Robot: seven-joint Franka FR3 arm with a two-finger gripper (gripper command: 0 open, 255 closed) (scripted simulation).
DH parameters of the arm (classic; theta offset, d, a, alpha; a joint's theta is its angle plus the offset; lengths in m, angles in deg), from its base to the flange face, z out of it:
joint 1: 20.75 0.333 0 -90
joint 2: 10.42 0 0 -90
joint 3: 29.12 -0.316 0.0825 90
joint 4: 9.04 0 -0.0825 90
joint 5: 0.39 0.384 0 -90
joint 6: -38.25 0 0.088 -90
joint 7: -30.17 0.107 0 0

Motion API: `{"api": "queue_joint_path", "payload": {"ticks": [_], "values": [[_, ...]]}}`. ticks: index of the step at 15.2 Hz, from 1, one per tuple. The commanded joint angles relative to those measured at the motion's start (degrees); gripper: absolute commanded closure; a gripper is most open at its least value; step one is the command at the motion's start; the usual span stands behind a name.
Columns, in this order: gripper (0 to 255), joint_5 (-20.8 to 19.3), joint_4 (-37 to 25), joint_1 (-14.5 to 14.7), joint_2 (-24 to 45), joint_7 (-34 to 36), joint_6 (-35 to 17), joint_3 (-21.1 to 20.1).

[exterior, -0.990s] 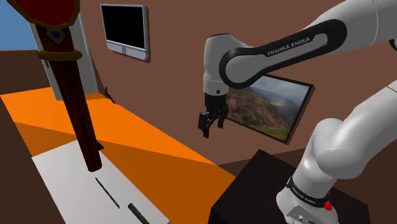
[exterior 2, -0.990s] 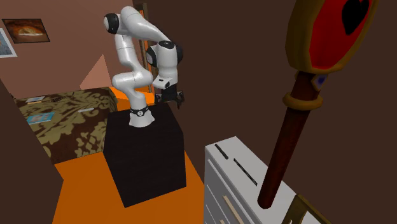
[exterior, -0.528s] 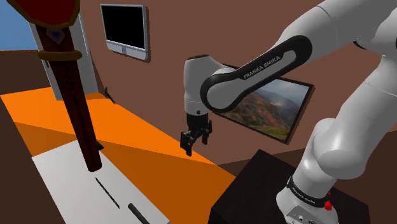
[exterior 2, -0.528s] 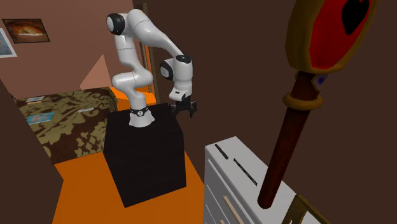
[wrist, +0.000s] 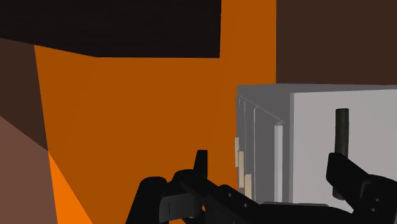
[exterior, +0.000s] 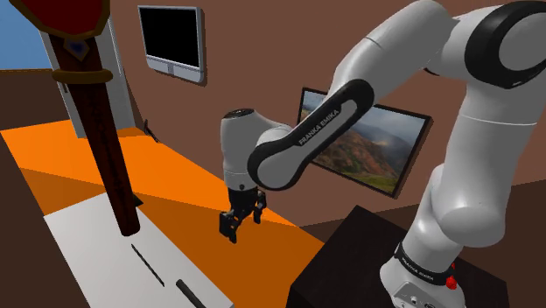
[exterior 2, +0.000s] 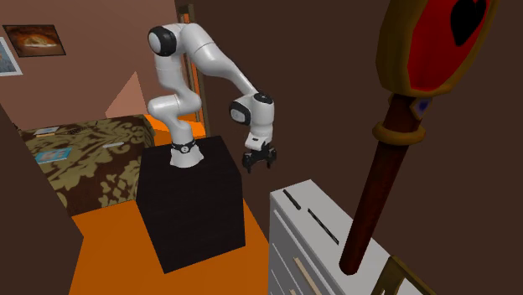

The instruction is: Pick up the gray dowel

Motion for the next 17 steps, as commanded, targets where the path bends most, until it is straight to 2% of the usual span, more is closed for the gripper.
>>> {"api": "queue_joint_path", "payload": {"ticks": [1,9,15,17], "values": [[0,-2.63,-3.10,1.36,4.99,2.99,-1.55,-0.18],[0,-10.69,-16.68,8.77,22.73,11.04,-4.67,2.44],[0,-13.85,-29.99,14.75,35.69,14.09,-4.19,4.76],[0,-14.02,-30.32,14.96,36.42,14.17,-4.61,4.98]]}}
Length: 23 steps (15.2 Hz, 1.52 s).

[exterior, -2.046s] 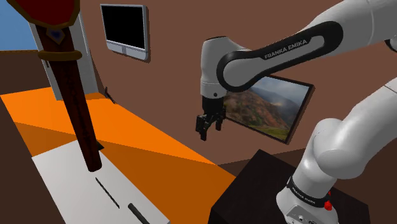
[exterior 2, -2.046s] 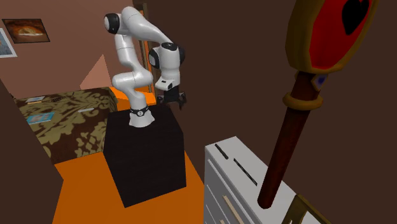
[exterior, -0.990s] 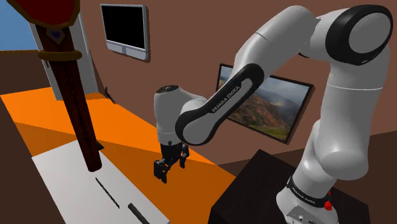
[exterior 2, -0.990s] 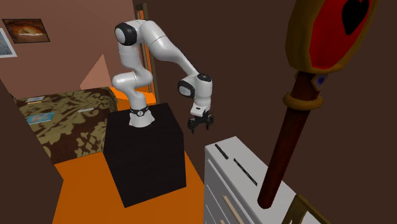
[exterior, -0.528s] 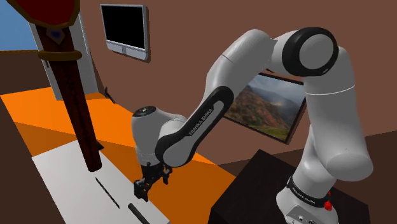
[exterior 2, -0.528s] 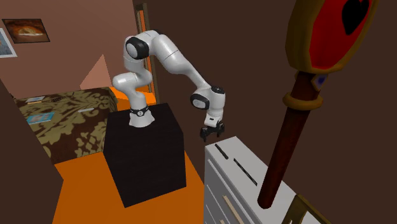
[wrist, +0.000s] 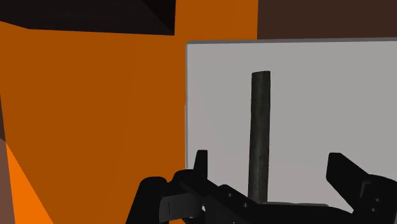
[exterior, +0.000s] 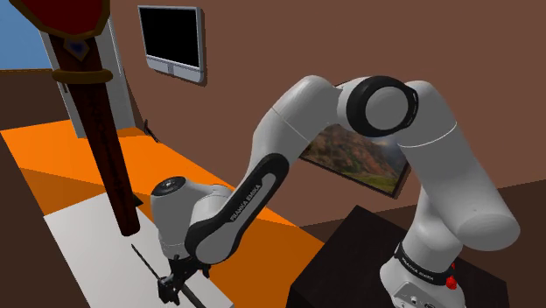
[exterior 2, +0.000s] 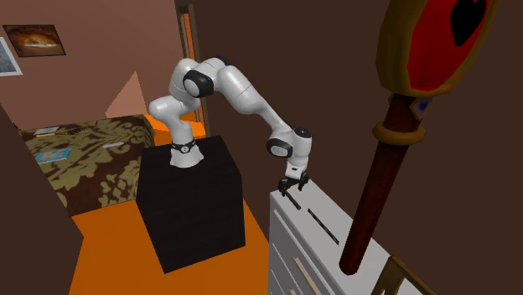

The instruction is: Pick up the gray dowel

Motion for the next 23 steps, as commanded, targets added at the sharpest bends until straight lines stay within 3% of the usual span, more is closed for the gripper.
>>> {"api": "queue_joint_path", "payload": {"ticks": [1,8,9,18,23], "values": [[0,-0.35,-0.89,0.50,1.42,0.27,-0.57,0.36],[0,-1.25,-2.30,1.33,5.03,0.63,-2.79,1.41],[255,-1.26,-2.29,1.35,5.06,0.65,-2.83,1.42],[255,-1.25,-2.30,1.33,5.03,0.63,-2.79,1.41],[255,-0.46,-1.02,0.58,1.79,0.32,-0.81,0.46]]}}
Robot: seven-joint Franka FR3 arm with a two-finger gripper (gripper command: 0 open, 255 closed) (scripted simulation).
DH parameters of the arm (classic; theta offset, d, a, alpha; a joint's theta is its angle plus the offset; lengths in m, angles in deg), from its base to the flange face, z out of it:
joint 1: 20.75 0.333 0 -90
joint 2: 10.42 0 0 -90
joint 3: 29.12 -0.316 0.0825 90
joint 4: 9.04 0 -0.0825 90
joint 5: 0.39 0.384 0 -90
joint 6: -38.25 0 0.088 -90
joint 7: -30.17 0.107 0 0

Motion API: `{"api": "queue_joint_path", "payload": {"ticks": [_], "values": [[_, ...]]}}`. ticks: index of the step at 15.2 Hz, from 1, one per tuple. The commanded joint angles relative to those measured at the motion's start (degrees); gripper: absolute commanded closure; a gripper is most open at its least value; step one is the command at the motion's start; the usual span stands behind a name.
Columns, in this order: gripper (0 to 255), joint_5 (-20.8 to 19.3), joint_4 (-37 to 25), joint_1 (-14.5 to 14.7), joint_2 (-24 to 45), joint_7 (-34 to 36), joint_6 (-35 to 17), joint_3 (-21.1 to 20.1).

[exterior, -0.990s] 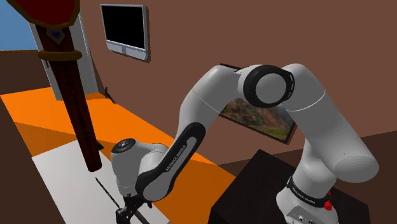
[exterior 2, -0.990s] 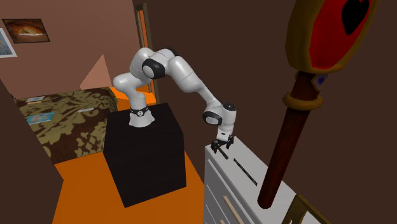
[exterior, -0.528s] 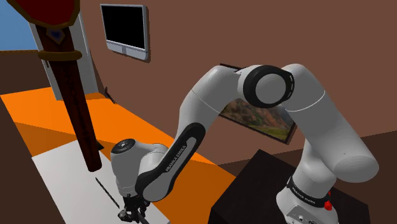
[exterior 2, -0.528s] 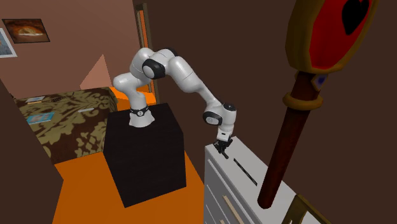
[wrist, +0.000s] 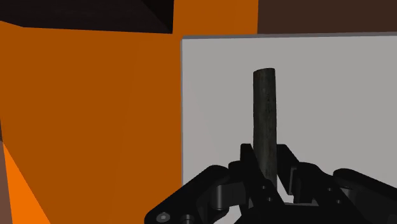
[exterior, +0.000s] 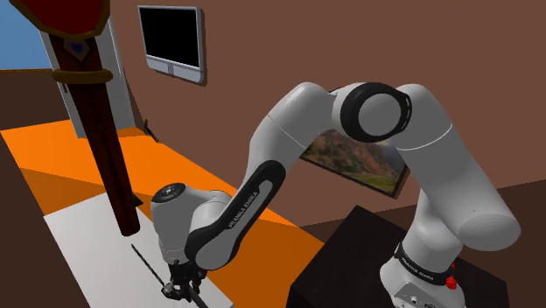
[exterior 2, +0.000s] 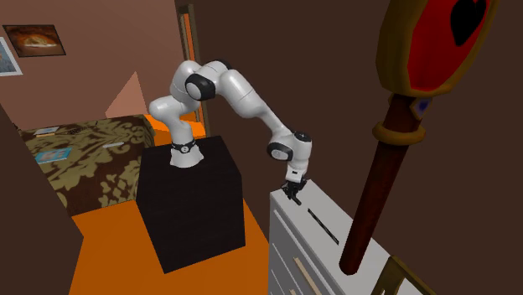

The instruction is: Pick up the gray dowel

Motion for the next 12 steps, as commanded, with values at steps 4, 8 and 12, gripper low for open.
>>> {"api": "queue_joint_path", "payload": {"ticks": [4,8,12], "values": [[255,0.85,0.99,-0.64,-3.04,-0.27,2.07,-0.93],[255,1.60,1.57,-1.20,-5.45,-0.60,3.88,-1.68],[255,2.02,1.81,-1.50,-6.71,-0.80,4.89,-2.07]]}}
